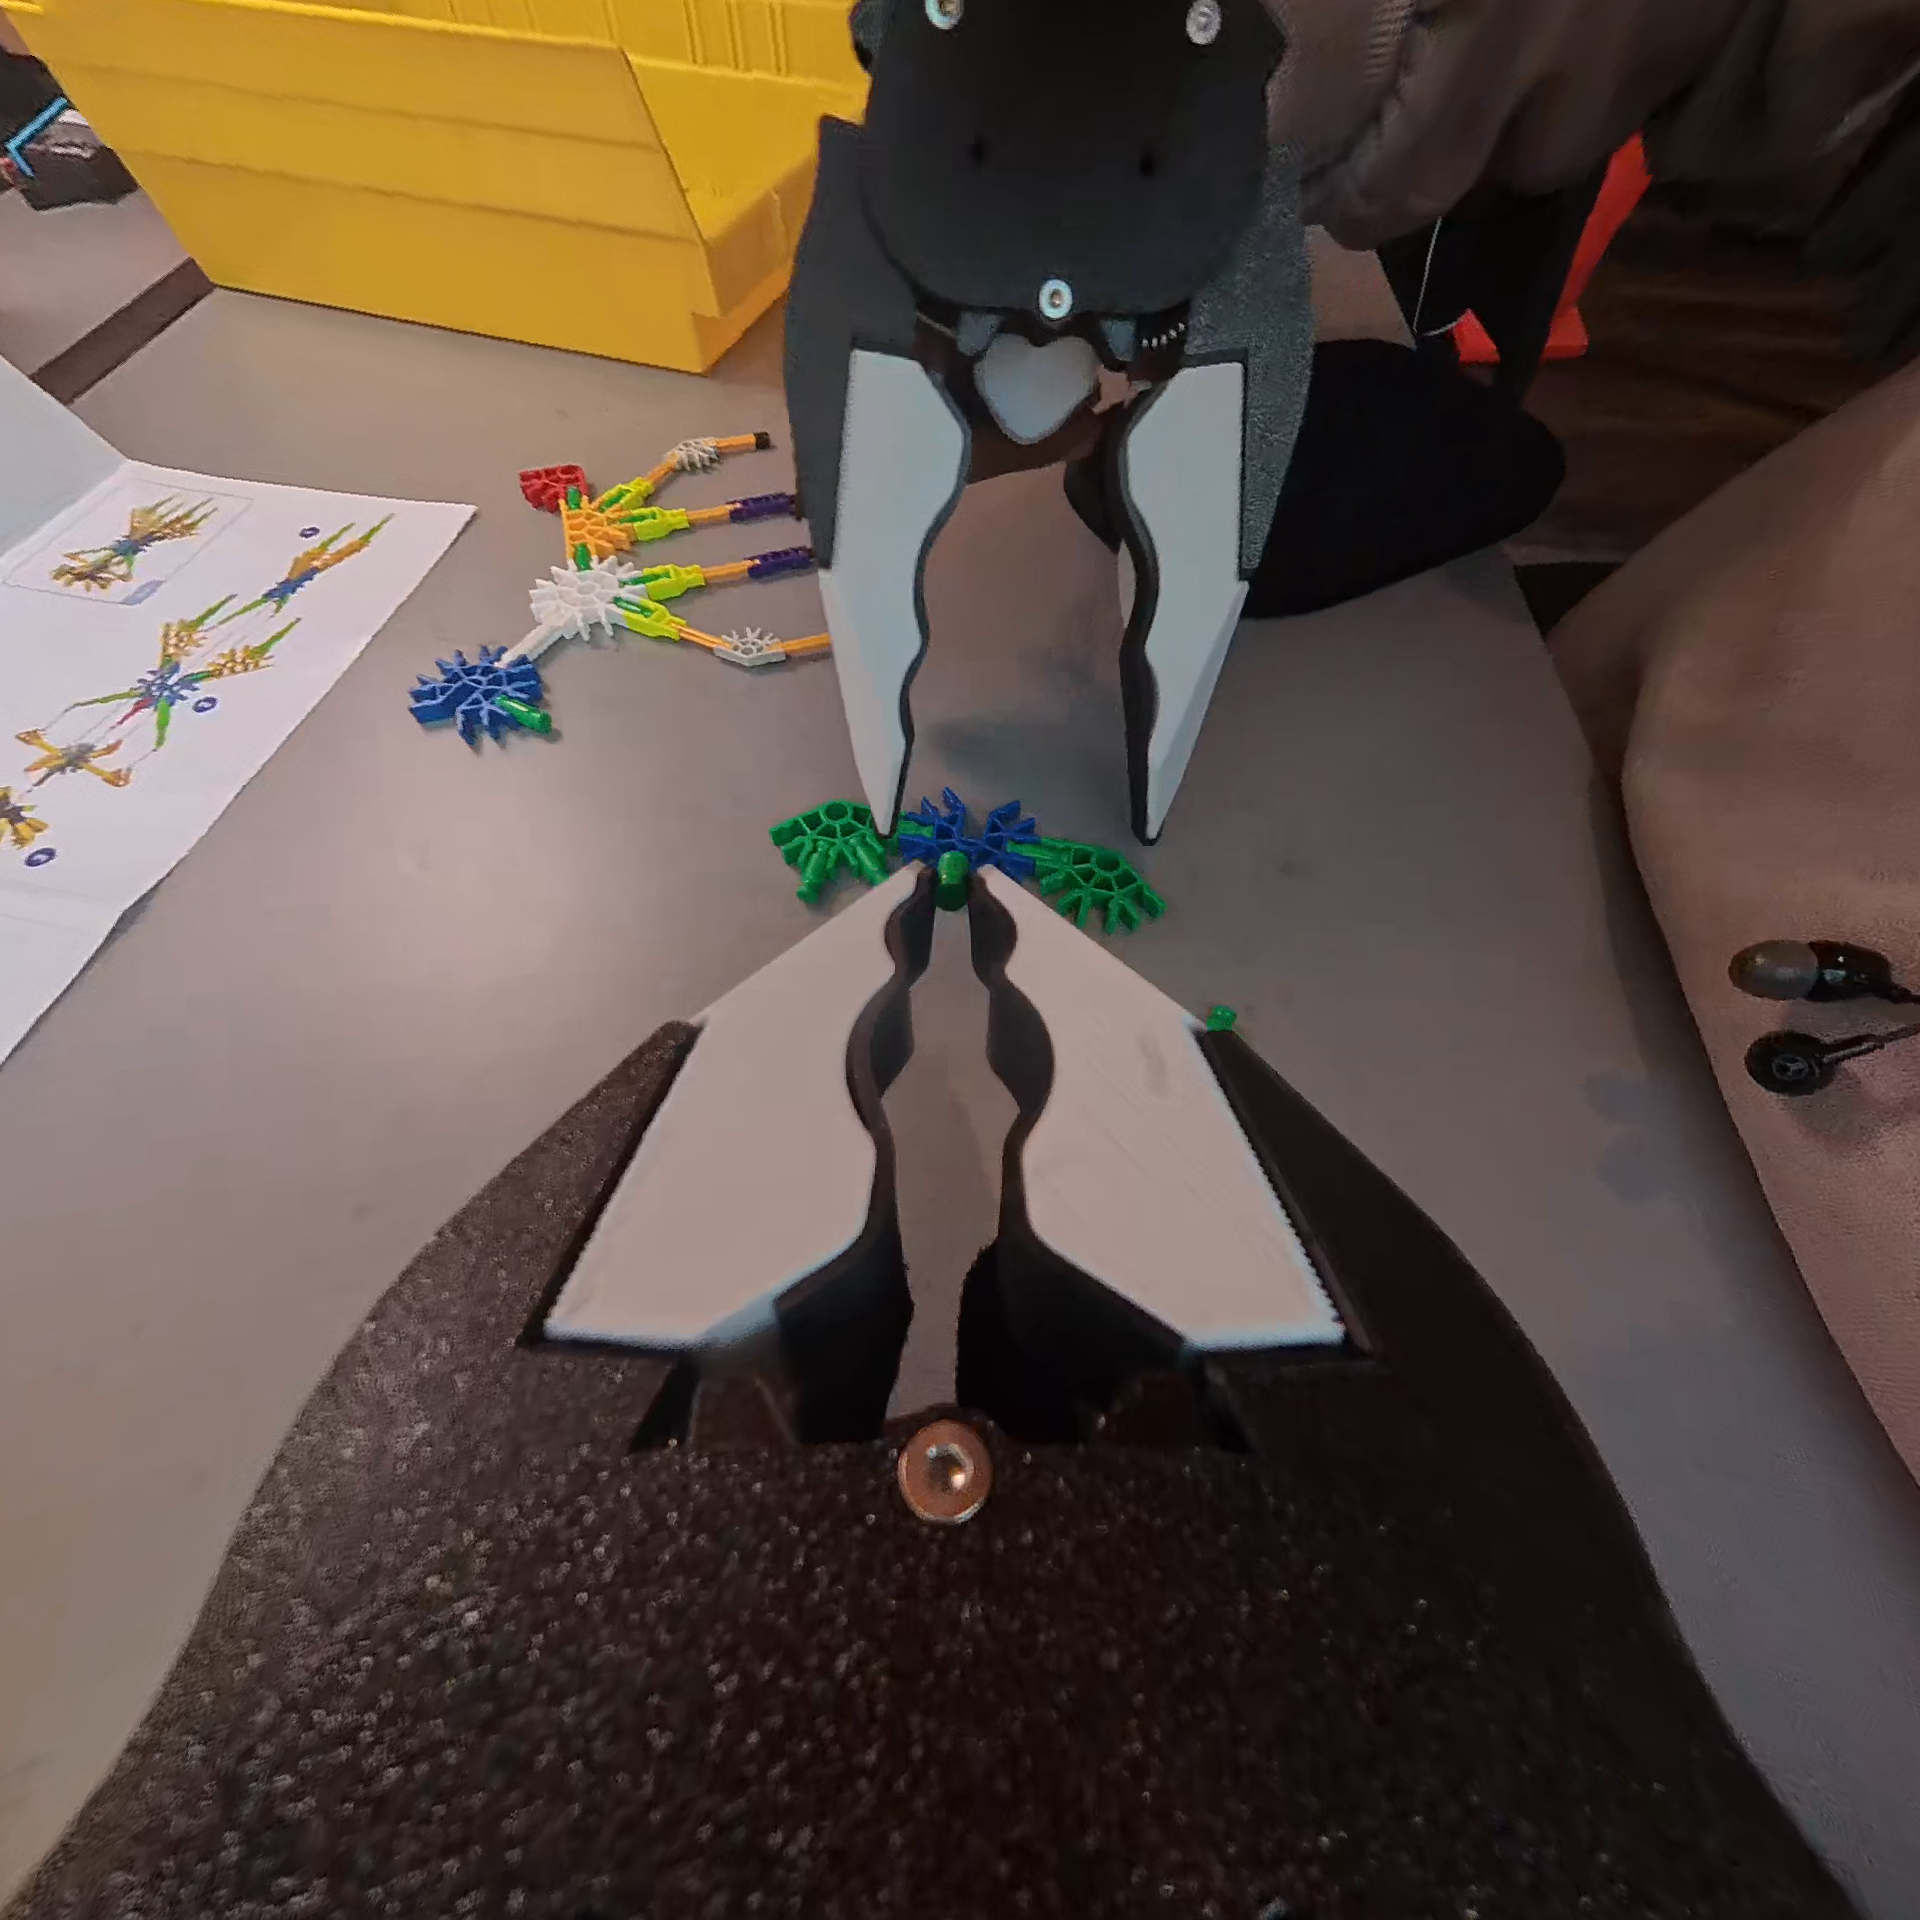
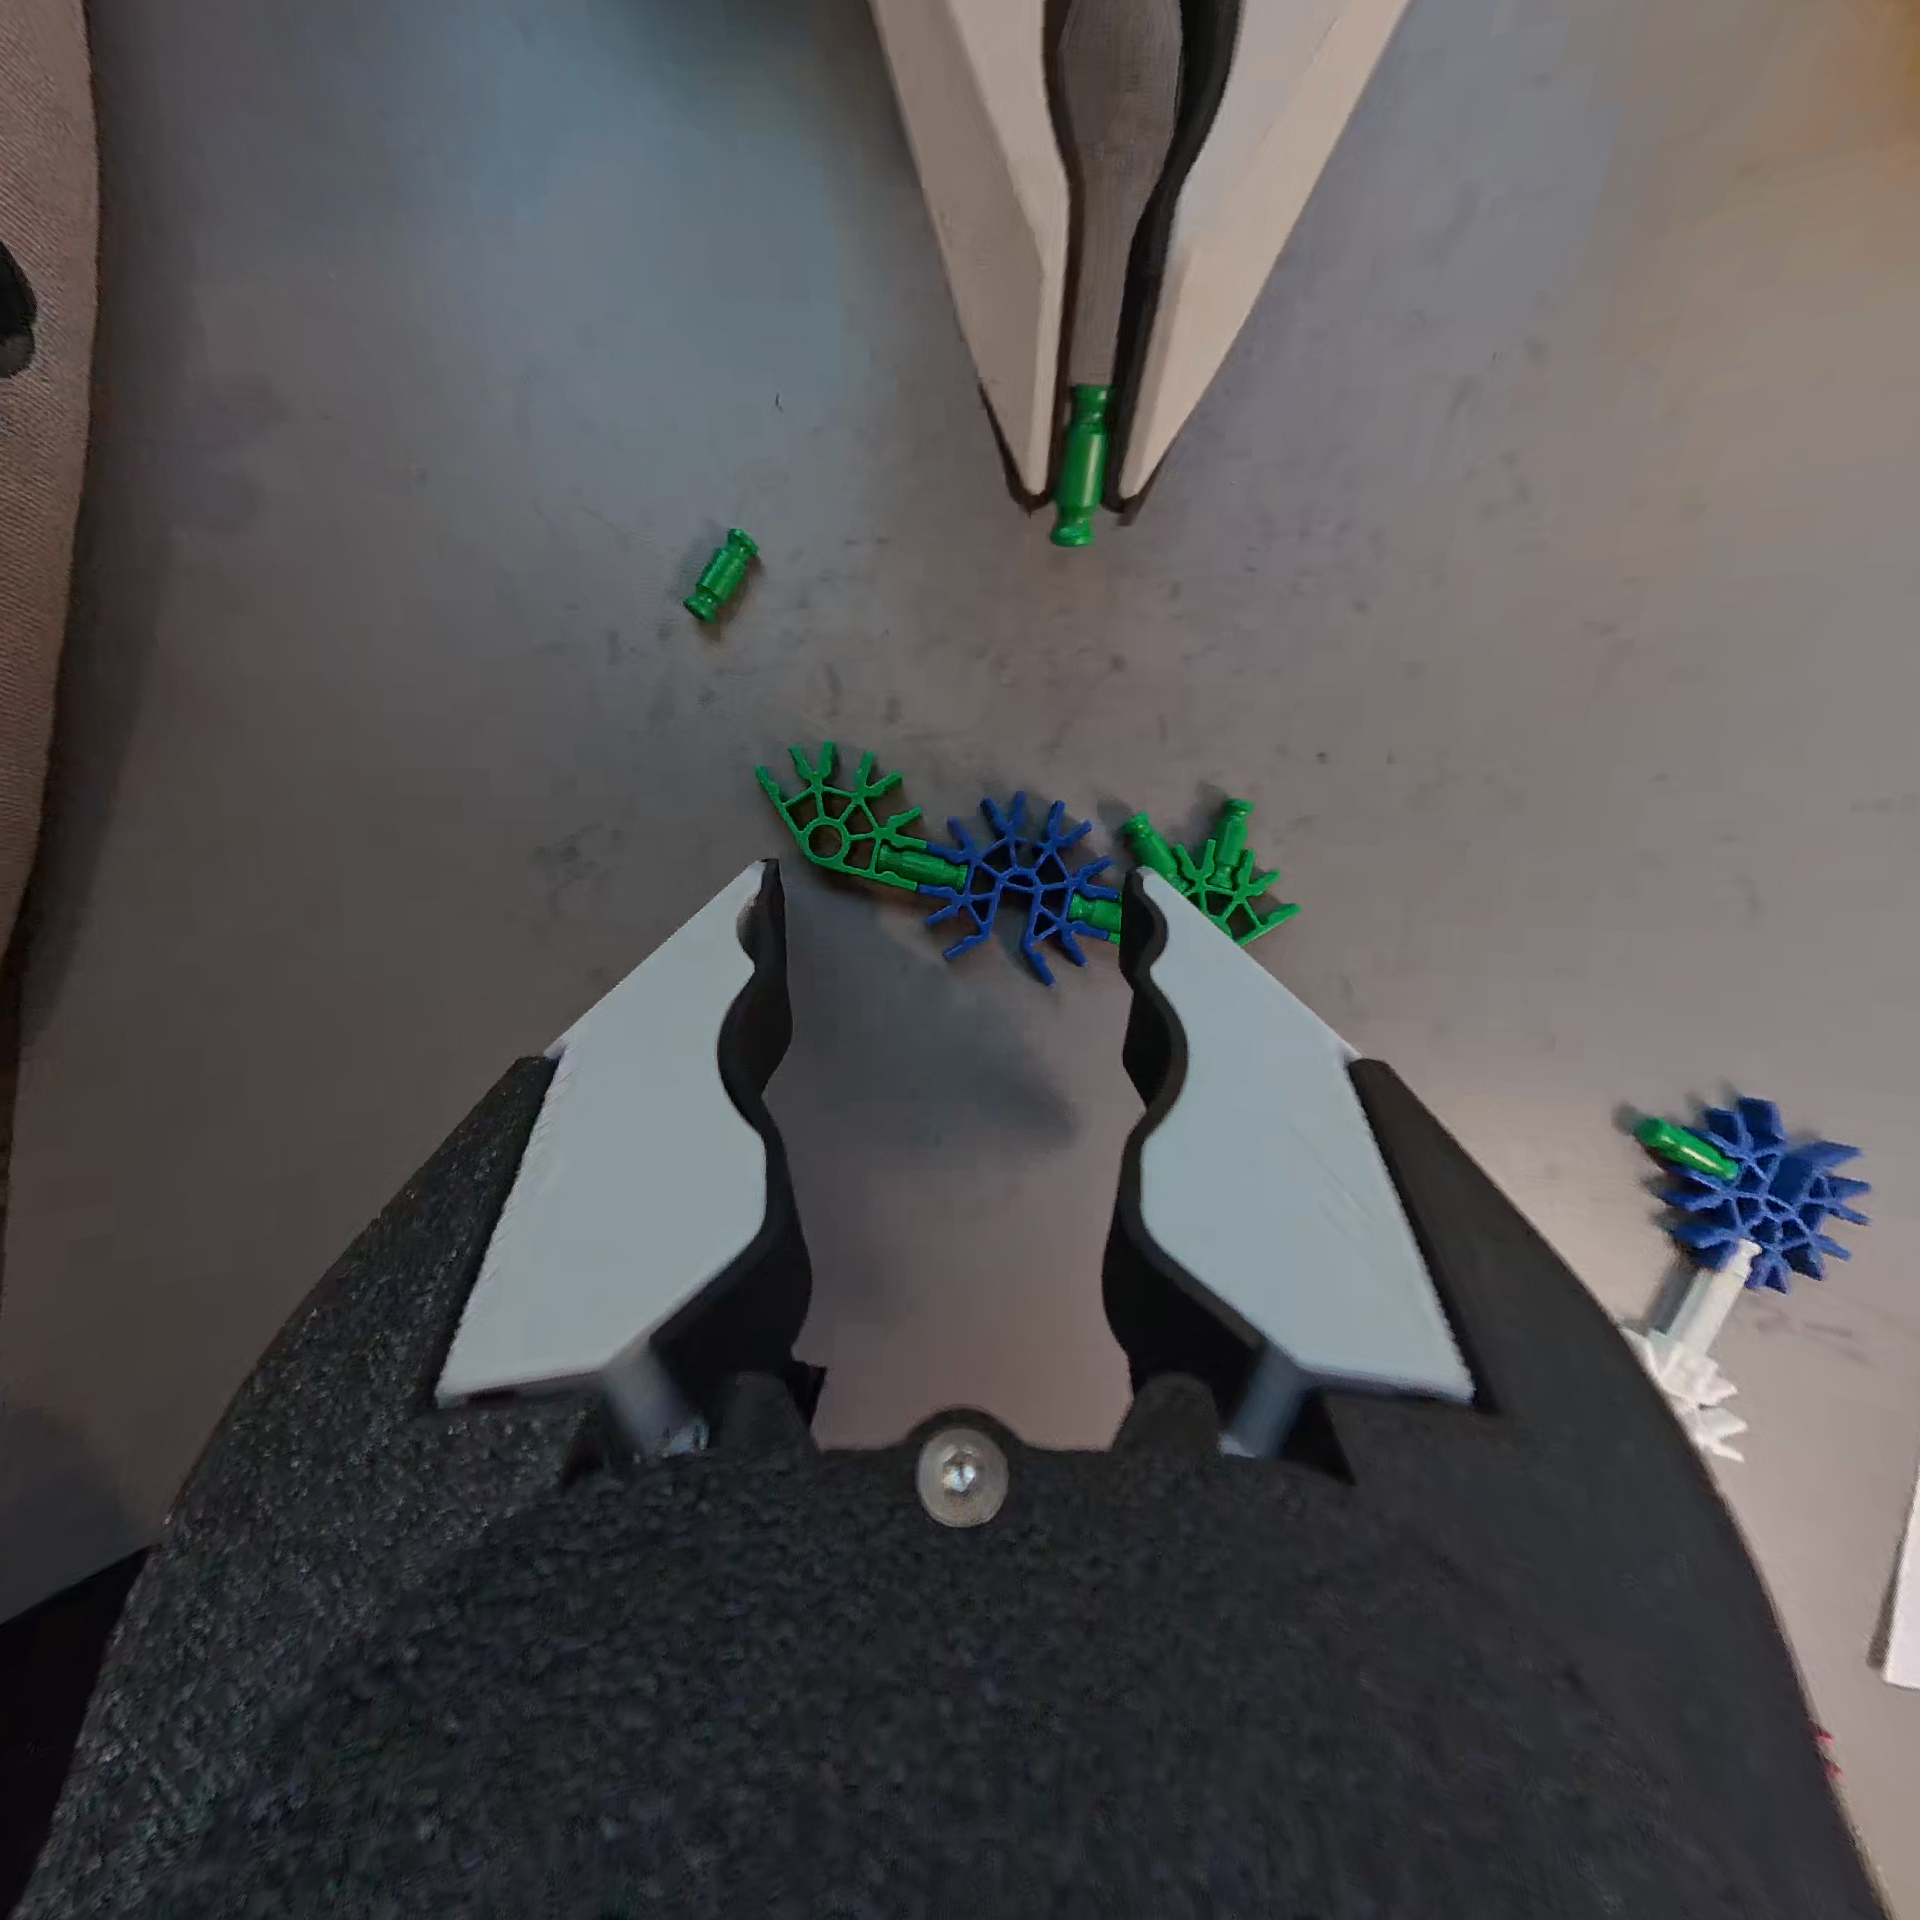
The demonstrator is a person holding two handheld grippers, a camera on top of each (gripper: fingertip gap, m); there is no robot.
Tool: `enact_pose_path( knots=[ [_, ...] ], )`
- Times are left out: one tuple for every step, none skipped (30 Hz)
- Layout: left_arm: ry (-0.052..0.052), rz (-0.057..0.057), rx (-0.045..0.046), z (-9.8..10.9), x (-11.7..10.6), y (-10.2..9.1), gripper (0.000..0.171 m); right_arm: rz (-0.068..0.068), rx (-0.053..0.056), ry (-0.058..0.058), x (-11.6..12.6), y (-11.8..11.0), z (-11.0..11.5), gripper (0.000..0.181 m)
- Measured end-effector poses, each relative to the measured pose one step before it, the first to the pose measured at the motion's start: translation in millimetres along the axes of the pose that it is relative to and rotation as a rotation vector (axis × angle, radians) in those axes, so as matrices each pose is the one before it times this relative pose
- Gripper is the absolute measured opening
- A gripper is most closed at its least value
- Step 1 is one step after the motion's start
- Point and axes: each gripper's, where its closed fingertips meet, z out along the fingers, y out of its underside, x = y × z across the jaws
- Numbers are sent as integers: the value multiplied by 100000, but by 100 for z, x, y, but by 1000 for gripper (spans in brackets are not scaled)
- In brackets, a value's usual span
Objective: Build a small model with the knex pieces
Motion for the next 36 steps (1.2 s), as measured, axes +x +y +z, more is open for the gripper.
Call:
enact_pose_path(
  knots=[
    [1684,1587,-932,330,565,120,5,-712,-347,-25,-164,50,143,63],
    [2294,1394,-795,361,667,84,5,-856,676,589,-126,-107,89,62],
    [2466,1310,-831,372,686,88,5,-205,639,-41,-191,-110,58,61],
    [2166,1248,-1066,371,615,120,5,-89,723,-336,-198,-108,34,59],
    [1879,1339,-1204,350,549,129,5,-647,587,-373,-212,-71,23,58],
    [1615,1595,-1219,317,487,142,5,-1226,282,213,-119,-5,32,57],
    [1017,1504,-1365,297,382,171,5,-1239,123,152,-91,10,14,57],
    [485,1225,-1559,262,264,226,5,-475,71,-162,-82,-1,4,57],
    [350,1069,-1420,232,214,223,5,8,225,-623,-109,-46,0,57],
    [199,874,-1206,195,156,186,6,-117,439,-722,-147,-67,6,57],
    [23,665,-1274,159,96,166,6,-494,347,9,-75,-56,46,57],
    [-119,496,-1110,122,38,149,6,-792,133,430,-33,-13,56,57],
    [203,342,-726,79,69,106,6,-750,203,241,-59,-23,36,57],
    [491,327,-401,52,104,58,6,-327,281,190,-38,-33,32,57],
    [604,440,-264,33,135,32,6,-123,234,311,3,-12,22,56],
    [523,381,-440,49,123,74,6,-285,193,258,3,12,7,56],
    [310,308,-808,79,96,110,6,-170,192,133,-10,-7,8,56],
    [158,470,-1083,113,78,157,6,-61,182,-12,-15,-7,-2,56],
    [213,754,-1167,132,116,157,6,-159,212,54,-15,-21,6,56],
    [346,930,-1200,143,157,158,6,75,243,41,-6,-22,20,56],
    [-134,838,-1103,129,89,144,6,-15,279,-41,-25,-32,13,56],
    [-512,556,-560,90,-7,55,6,-98,86,148,-1,-5,10,56],
    [-174,166,-114,35,0,3,6,-19,3,113,-9,13,-12,56],
    [-92,28,3,-3,-5,1,6,91,61,116,-2,4,-6,56],
    [-107,110,1,8,0,4,6,75,84,161,-3,-5,-1,56],
    [-178,216,-42,0,4,-1,6,19,41,193,-2,-4,-1,56],
    [-253,322,-41,11,-1,1,6,-71,-32,188,-11,7,-9,56],
    [-278,319,-41,4,-5,-7,6,2,-114,169,2,6,-16,56],
    [-348,238,-43,-1,-23,12,6,-29,-155,157,1,0,-11,56],
    [-628,162,-24,-3,-66,-14,6,-217,-169,195,-8,4,-16,55],
    [-741,109,2,-13,-93,-6,8,-232,-187,104,-14,0,-12,55],
    [-398,97,24,-12,-47,5,9,-269,-161,216,-3,-15,-16,55],
    [-161,26,-18,-16,-31,15,10,-220,-151,85,-19,-17,-2,55],
    [-94,10,-64,-5,-16,23,10,-49,-117,9,-22,-29,7,55],
    [-42,94,-78,-16,-6,18,10,-83,0,78,-13,-33,-6,55],
    [-178,118,-94,-17,-27,20,10,-89,155,221,6,-48,-24,55]
  ],
)
